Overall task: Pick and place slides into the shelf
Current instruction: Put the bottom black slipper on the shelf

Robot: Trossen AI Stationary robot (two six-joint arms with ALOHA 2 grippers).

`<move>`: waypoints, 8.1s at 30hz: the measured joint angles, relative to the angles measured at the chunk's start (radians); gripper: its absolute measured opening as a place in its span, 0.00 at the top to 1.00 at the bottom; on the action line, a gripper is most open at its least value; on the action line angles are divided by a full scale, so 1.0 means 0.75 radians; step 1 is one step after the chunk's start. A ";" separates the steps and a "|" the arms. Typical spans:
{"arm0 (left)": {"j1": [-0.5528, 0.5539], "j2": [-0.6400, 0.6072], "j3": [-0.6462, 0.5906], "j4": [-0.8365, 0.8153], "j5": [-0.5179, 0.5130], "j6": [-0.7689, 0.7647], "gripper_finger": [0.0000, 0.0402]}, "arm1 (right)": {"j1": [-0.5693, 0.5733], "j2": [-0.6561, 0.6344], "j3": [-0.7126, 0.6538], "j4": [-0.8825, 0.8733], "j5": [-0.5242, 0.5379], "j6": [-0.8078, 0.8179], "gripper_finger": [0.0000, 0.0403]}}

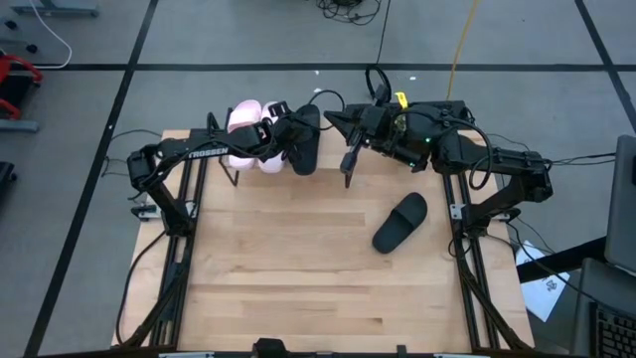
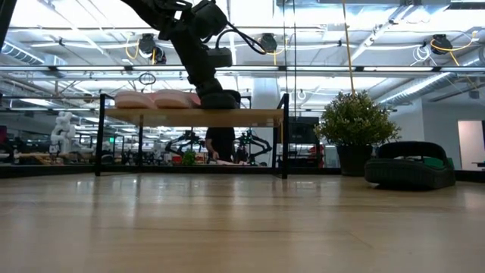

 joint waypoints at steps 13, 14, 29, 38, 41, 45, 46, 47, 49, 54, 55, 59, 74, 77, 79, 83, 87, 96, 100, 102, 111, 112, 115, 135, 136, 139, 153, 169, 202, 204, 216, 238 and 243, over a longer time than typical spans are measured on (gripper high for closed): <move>-0.008 0.000 -0.002 0.030 -0.041 0.007 0.65 | 0.000 0.000 0.000 0.000 0.000 -0.002 1.00; -0.008 -0.001 -0.002 0.031 -0.046 0.006 0.64 | 0.000 0.000 0.000 0.000 0.000 -0.002 1.00; -0.021 -0.045 -0.005 0.032 -0.085 0.041 0.59 | 0.000 0.000 0.000 0.000 -0.001 0.000 1.00; -0.022 -0.053 -0.005 0.036 -0.083 0.027 0.59 | 0.000 0.000 0.000 -0.001 -0.001 0.002 1.00; -0.022 -0.053 -0.005 0.036 -0.068 0.018 0.59 | 0.000 0.000 0.000 0.000 -0.001 0.002 1.00; -0.022 -0.053 -0.004 0.037 -0.059 -0.030 0.59 | 0.000 0.000 0.000 -0.001 -0.001 0.003 1.00; -0.022 -0.053 -0.004 0.037 -0.058 -0.046 0.59 | 0.000 0.000 0.000 -0.001 -0.001 0.003 1.00; -0.022 -0.053 -0.004 0.037 -0.057 -0.065 0.59 | 0.000 0.000 0.000 0.000 -0.001 0.003 1.00; -0.022 -0.053 -0.004 0.037 -0.056 -0.102 0.59 | 0.000 0.000 0.000 -0.001 -0.001 0.003 1.00; -0.022 -0.053 -0.004 0.039 -0.056 -0.175 0.59 | 0.000 0.000 0.000 0.000 -0.001 0.003 1.00; -0.022 -0.053 -0.004 0.039 -0.056 -0.188 0.59 | 0.000 0.000 0.000 -0.001 -0.001 0.003 1.00; -0.022 -0.053 -0.004 0.040 -0.066 -0.240 0.59 | 0.003 0.000 0.000 -0.001 -0.001 0.003 1.00; -0.022 -0.053 -0.003 0.053 -0.082 -0.405 0.59 | 0.003 0.000 0.000 -0.001 -0.001 0.003 1.00; -0.022 -0.053 -0.002 0.084 -0.081 -0.429 0.59 | 0.003 0.000 0.000 -0.002 -0.001 0.003 1.00; -0.025 -0.053 -0.002 0.101 -0.073 -0.429 0.59 | 0.003 0.000 0.000 -0.002 -0.001 0.003 1.00; -0.036 -0.053 -0.002 0.106 -0.052 -0.433 0.59 | 0.003 0.000 0.000 -0.011 -0.001 0.003 1.00; -0.045 -0.050 -0.001 0.101 -0.049 -0.427 0.59 | 0.003 0.000 0.000 -0.016 -0.001 0.003 1.00; -0.053 -0.045 -0.001 0.055 -0.048 -0.403 0.59 | 0.003 -0.001 0.000 -0.040 -0.001 0.029 1.00; -0.057 -0.045 -0.001 0.007 -0.048 -0.367 0.59 | 0.003 -0.001 0.000 -0.041 -0.001 0.028 1.00; -0.063 -0.045 -0.001 -0.005 -0.048 -0.338 0.59 | 0.003 -0.001 0.000 -0.041 -0.001 0.019 1.00; -0.073 -0.045 -0.001 -0.032 0.064 -0.279 0.60 | 0.003 -0.001 0.000 -0.041 -0.001 0.004 1.00; -0.073 -0.045 -0.001 -0.032 0.064 -0.285 0.61 | 0.003 -0.001 0.000 -0.041 -0.001 0.004 1.00; -0.073 -0.045 -0.001 -0.031 0.064 -0.310 0.65 | 0.003 -0.001 0.000 -0.041 -0.001 0.003 1.00; -0.098 -0.045 -0.001 -0.026 0.057 -0.233 0.80 | 0.003 -0.001 0.000 -0.040 -0.001 0.003 1.00; -0.104 -0.045 -0.001 -0.026 0.057 -0.222 0.80 | 0.003 -0.001 0.000 -0.040 -0.001 0.002 1.00; -0.118 -0.045 -0.001 -0.026 0.056 -0.208 0.78 | 0.003 -0.001 0.000 -0.041 -0.001 -0.002 1.00; -0.132 -0.053 -0.001 -0.025 0.003 -0.134 0.57 | 0.003 -0.001 0.000 -0.045 -0.001 0.002 1.00; -0.127 -0.052 -0.002 0.040 0.001 -0.099 0.74 | 0.003 -0.001 0.000 -0.045 -0.001 0.019 1.00; -0.127 -0.047 -0.002 0.040 -0.082 -0.342 0.97 | 0.002 -0.001 0.000 -0.045 0.000 0.028 1.00; -0.127 -0.047 -0.002 0.040 -0.082 -0.351 0.97 | 0.002 -0.001 0.000 -0.045 0.000 0.028 1.00; -0.131 -0.047 -0.002 0.042 -0.082 -0.430 1.00 | 0.002 -0.001 0.000 -0.045 -0.001 0.028 1.00; -0.133 -0.047 -0.002 0.006 -0.160 -0.529 1.00 | 0.003 -0.001 0.000 -0.051 -0.001 0.028 1.00; -0.133 -0.047 -0.002 0.006 -0.161 -0.493 1.00 | 0.002 -0.001 0.000 -0.051 -0.001 0.028 1.00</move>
